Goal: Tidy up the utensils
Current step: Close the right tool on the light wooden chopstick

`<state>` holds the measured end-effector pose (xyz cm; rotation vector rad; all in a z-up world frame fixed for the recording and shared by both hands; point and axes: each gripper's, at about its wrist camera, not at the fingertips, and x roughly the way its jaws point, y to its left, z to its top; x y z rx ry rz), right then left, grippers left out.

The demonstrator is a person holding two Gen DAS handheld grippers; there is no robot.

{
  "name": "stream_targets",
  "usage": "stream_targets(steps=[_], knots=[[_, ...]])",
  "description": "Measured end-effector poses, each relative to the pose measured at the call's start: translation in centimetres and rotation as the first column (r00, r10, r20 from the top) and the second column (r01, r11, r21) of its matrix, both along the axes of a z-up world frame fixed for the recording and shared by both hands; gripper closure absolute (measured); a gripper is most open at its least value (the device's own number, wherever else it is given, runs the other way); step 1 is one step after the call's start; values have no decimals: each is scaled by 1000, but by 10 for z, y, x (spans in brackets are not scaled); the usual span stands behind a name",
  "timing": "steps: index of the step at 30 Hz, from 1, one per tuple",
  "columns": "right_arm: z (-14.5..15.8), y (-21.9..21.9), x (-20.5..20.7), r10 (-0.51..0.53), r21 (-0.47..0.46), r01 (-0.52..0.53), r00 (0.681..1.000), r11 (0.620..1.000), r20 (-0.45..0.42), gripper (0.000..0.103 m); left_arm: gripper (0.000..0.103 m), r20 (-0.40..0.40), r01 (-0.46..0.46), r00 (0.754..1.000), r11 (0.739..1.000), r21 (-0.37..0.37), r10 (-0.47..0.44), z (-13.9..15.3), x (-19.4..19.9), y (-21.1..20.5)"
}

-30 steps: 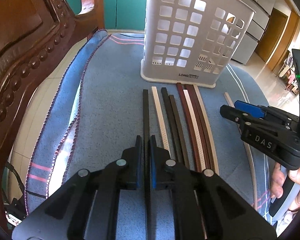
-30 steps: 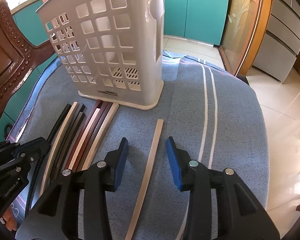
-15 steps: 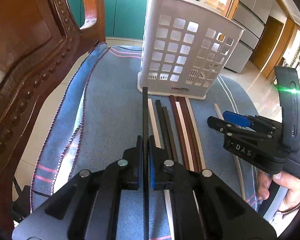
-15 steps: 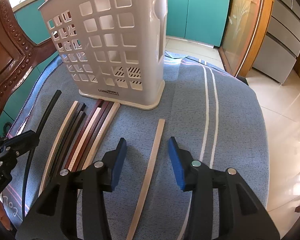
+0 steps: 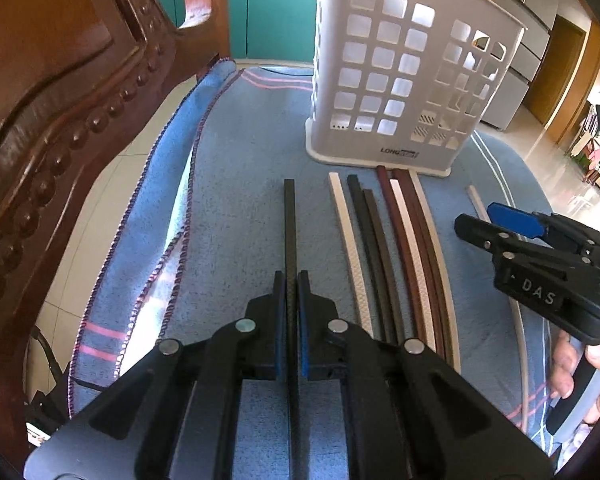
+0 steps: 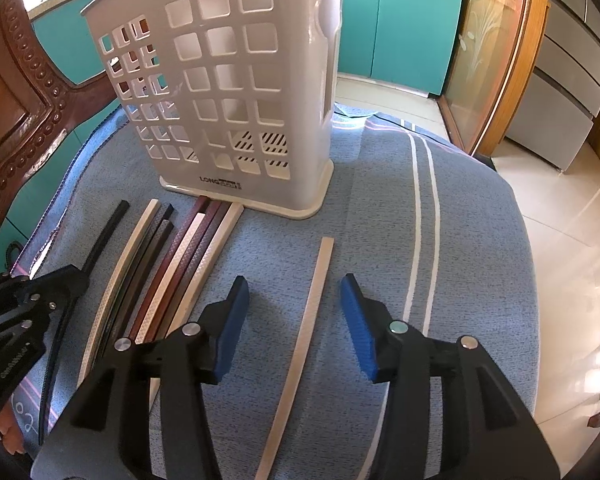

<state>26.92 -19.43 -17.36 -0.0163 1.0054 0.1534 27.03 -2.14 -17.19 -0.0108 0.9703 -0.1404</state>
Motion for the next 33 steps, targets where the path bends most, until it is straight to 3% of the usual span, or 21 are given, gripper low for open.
stream_targets(steps=[8,14,17,22,28,33], knots=[[0,1,-1,1,-1,-1,1000,1000,0,51,95,-2,0,1000,1000,-17,0,0,3,4],[3,-1,-2,-9,19,9,1000,1000,-6,50,95,-50,-24,999,988,-154,17,-2,14,32],[5,-6,0,-17,32,18,1000,999,-10,50,95,-55,-37,998,984,-172,28,-3,17,40],[9,-8,1,-17,23,17,1000,1000,4,47,94,-41,-33,999,993,-117,28,-1,21,33],[9,-3,-3,-20,-32,20,1000,999,10,46,89,-21,-38,999,999,30,39,3,35,7],[3,7,-6,-3,-81,5,1000,997,22,45,73,-43,-38,998,998,56,41,6,50,-5]])
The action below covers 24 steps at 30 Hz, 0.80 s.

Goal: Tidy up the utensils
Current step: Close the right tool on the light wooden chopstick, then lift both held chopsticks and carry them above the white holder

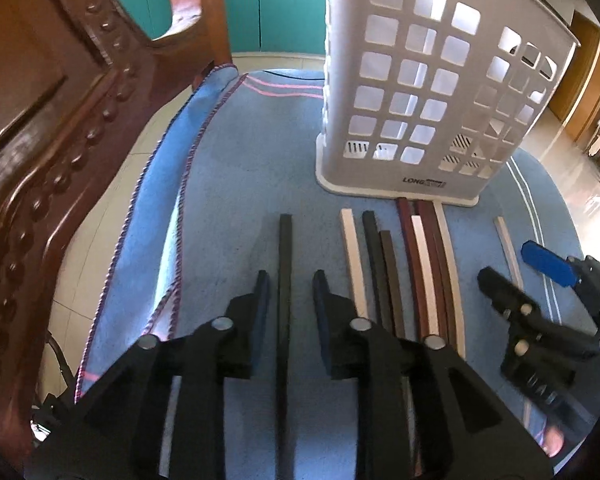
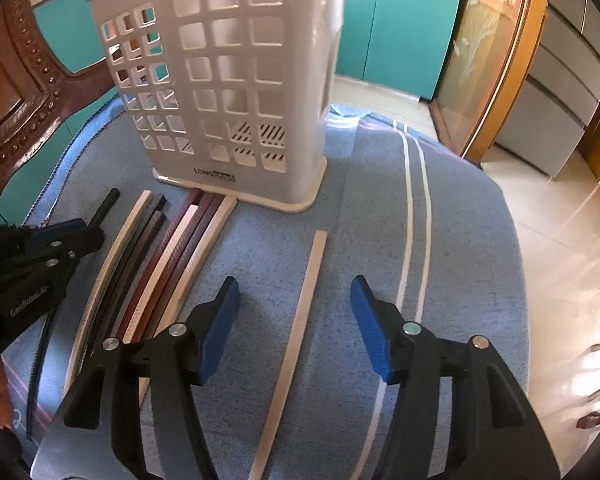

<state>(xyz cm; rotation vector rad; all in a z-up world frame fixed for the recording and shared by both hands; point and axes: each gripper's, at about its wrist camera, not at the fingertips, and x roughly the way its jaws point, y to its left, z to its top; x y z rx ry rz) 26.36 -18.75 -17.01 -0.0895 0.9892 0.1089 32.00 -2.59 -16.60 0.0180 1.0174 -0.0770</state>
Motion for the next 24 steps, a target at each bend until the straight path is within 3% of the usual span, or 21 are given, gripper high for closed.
stream_targets(steps=[10,15,17,19,21,24], knots=[[-1,-5,-2,-2,29,2,1000,1000,-13,45,69,-8,8,1000,1000,14,-8,5,14,-3],[-1,-7,4,2,36,-2,1000,999,-17,46,69,-11,13,1000,1000,16,-13,3,0,-5],[0,-6,3,6,52,-5,1000,999,-12,56,69,-12,11,1000,1000,12,-11,3,-1,-5],[1,-7,3,-8,77,9,1000,997,-8,82,71,-11,3,1000,1000,0,-3,2,-1,-3],[1,-15,6,-23,147,25,1000,989,-21,94,87,-5,-17,1000,1000,-3,17,1,0,2],[2,-24,9,-35,221,42,999,974,-35,96,96,-3,-37,999,999,-28,37,1,0,11]])
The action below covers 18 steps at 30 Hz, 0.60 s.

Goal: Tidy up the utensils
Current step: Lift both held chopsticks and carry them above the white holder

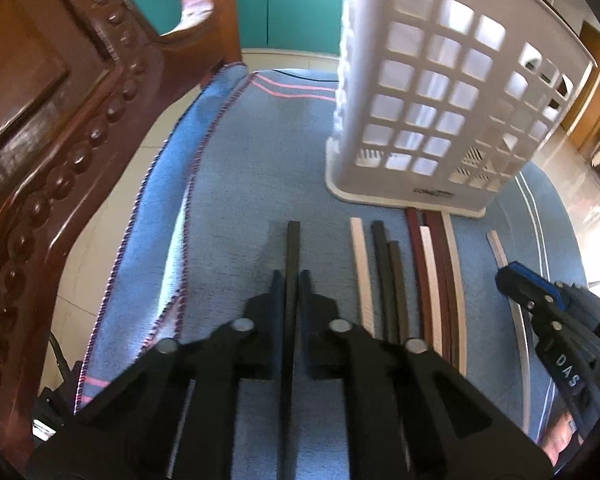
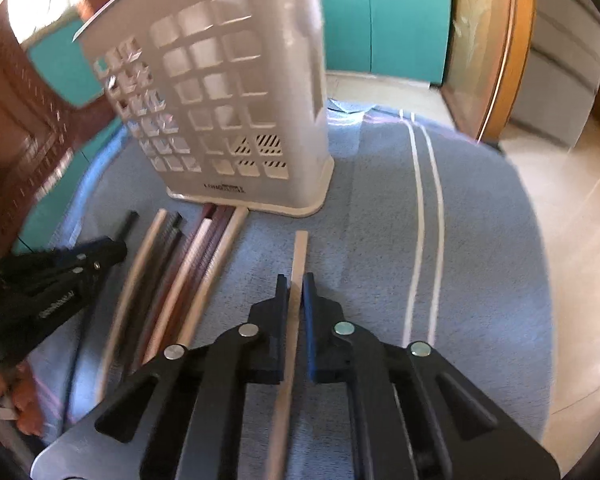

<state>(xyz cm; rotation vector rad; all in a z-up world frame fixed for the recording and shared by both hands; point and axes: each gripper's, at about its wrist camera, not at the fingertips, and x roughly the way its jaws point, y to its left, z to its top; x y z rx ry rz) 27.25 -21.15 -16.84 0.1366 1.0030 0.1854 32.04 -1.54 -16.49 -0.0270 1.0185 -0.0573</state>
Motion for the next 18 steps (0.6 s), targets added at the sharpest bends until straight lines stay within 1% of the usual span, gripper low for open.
stream_targets(steps=[2,5,7,9,11,12,14,16,18], knots=[[4,0,-1,1,11,-1,1000,1000,19,96,96,6,-3,1000,1000,-13,3,0,-2,3],[25,-4,-7,7,41,-11,995,999,96,97,96,34,10,999,1000,-29,-9,8,-11,4],[46,-10,-14,8,83,-20,989,996,148,97,96,75,23,997,999,-46,-20,25,-23,6],[73,-19,-27,18,148,-51,976,988,218,96,96,124,46,992,997,-62,-38,44,-38,8],[98,-25,-40,26,181,-80,959,980,281,96,96,210,69,977,994,-89,-49,79,-60,14],[109,-29,-47,25,195,-88,952,977,305,96,96,238,77,970,992,-100,-51,91,-67,16],[129,-37,-58,6,229,-91,937,969,348,96,96,332,95,942,987,-126,-48,126,-84,23],[151,-46,-69,-31,287,-92,918,954,396,96,96,411,99,911,984,-151,-29,155,-96,30],[171,-52,-73,-53,322,-102,898,941,437,96,96,465,112,885,977,-182,-15,178,-101,37]])
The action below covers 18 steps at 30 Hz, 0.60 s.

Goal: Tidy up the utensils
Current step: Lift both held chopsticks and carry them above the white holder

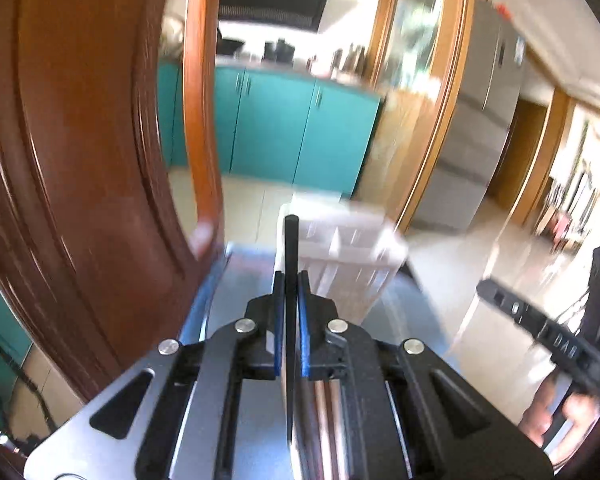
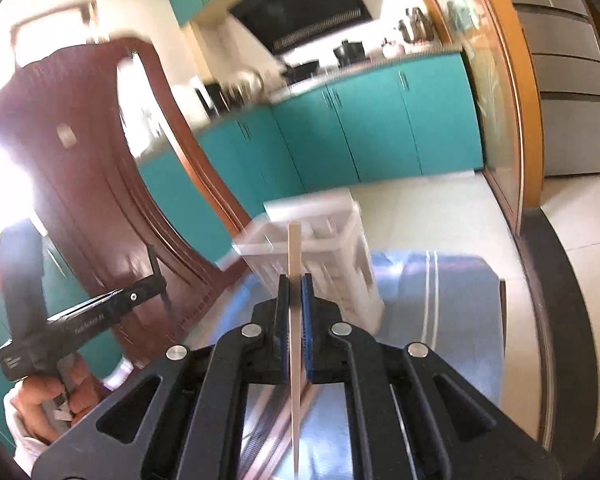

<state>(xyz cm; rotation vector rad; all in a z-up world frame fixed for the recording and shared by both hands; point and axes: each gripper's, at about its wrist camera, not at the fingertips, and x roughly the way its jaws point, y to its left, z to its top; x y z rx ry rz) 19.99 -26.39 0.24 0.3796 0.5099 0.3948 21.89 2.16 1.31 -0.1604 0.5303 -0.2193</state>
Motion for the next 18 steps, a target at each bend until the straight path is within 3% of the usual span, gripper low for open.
stream_targets(steps=[4,7,10,13,18], knots=[[45,-8,5,-14,60,8,994,998,112,96,96,160,-3,987,995,-104,20,50,-8,20],[76,-15,20,-51,105,30,977,994,205,96,96,253,-15,965,981,-196,65,71,-9,37],[97,-22,31,-157,130,124,943,984,292,96,96,309,-66,940,965,-255,146,80,-4,46],[92,-18,52,-233,76,220,922,973,309,96,96,333,-112,920,952,-286,208,78,7,53],[39,-7,89,-221,7,225,953,974,205,96,96,256,-147,939,942,-303,229,55,40,56]])
